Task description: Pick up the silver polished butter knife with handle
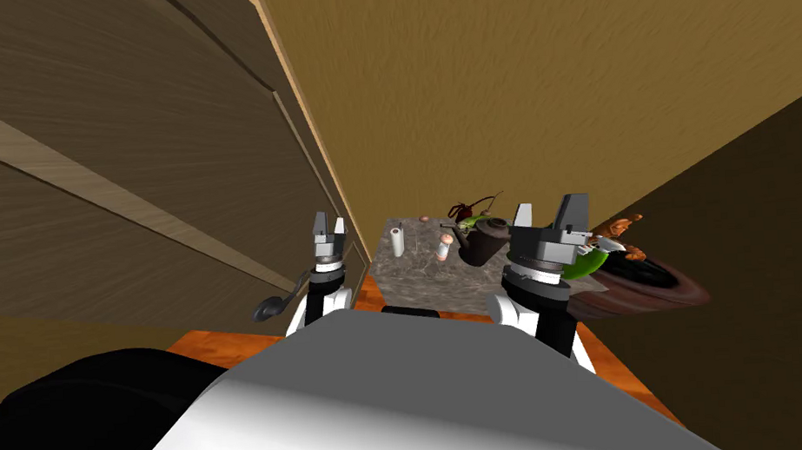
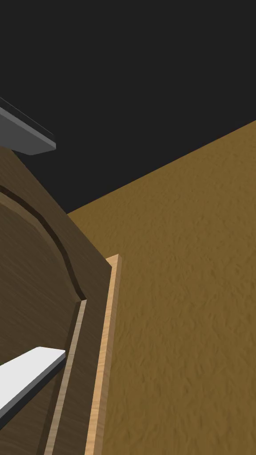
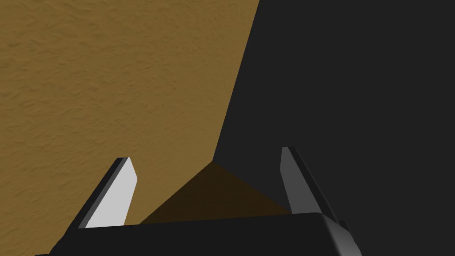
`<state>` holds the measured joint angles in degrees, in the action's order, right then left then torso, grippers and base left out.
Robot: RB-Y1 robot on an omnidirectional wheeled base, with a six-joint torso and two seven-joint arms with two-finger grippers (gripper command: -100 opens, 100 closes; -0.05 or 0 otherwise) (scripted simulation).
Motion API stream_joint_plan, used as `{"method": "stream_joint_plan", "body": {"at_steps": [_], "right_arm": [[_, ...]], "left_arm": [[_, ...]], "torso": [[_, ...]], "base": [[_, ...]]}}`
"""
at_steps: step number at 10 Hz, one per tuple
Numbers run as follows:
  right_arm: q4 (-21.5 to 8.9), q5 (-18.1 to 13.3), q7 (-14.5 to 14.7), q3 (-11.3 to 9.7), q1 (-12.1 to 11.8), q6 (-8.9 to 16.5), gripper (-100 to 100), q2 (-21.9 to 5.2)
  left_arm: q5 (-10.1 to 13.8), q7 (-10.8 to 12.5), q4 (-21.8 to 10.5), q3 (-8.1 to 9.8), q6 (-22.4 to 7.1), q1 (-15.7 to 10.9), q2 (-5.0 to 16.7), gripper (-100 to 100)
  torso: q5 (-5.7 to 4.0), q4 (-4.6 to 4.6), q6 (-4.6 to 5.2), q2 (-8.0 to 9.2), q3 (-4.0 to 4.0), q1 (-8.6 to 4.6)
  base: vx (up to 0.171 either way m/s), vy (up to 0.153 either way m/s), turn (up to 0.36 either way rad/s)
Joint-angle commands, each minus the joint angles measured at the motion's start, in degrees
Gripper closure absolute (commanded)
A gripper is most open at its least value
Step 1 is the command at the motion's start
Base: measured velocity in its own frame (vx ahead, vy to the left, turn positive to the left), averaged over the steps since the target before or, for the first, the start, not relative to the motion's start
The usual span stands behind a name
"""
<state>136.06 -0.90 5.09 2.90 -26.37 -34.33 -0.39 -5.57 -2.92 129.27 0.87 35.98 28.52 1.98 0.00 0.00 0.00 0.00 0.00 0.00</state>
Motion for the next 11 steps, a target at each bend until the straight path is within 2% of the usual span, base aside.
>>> {"method": "stream_joint_plan", "body": {"at_steps": [1,5,9,10,11], "right_arm": [[0.0,0.0,0.0,0.0,0.0,0.0,0,0.0],[0.0,0.0,0.0,0.0,0.0,0.0,0,0.0],[0.0,0.0,0.0,0.0,0.0,0.0,0,0.0],[0.0,0.0,0.0,0.0,0.0,0.0,0,0.0],[0.0,0.0,0.0,0.0,0.0,0.0,0,0.0]], "left_arm": [[0.7,-0.4,-1.2,-0.16,-0.7,-0.6,2.6,-100],[3.0,-1.5,-4.8,-0.46,-2.7,-2.5,8.6,-100],[6.3,-3.0,-9.8,-0.70,-5.5,-5.2,15.7,-100],[6.3,-3.0,-9.8,-0.70,-5.5,-5.2,16.2,-100],[7.3,-3.5,-11.2,-0.78,-6.3,-6.0,18.3,-100]], "torso": [[0.00,0.00,0.00,0.00,0.00,0.00],[-0.08,0.09,0.01,0.40,0.23,-0.33],[-0.10,0.14,0.01,0.61,0.36,-0.42],[-0.11,0.15,0.02,0.69,0.40,-0.50],[-0.10,0.15,-0.01,0.63,0.38,-0.37]], "base": [[-0.059,-0.033,-0.056],[-0.110,-0.083,-0.064],[-0.169,-0.119,-0.083],[-0.153,-0.100,-0.016],[-0.110,-0.096,-0.055]]}}
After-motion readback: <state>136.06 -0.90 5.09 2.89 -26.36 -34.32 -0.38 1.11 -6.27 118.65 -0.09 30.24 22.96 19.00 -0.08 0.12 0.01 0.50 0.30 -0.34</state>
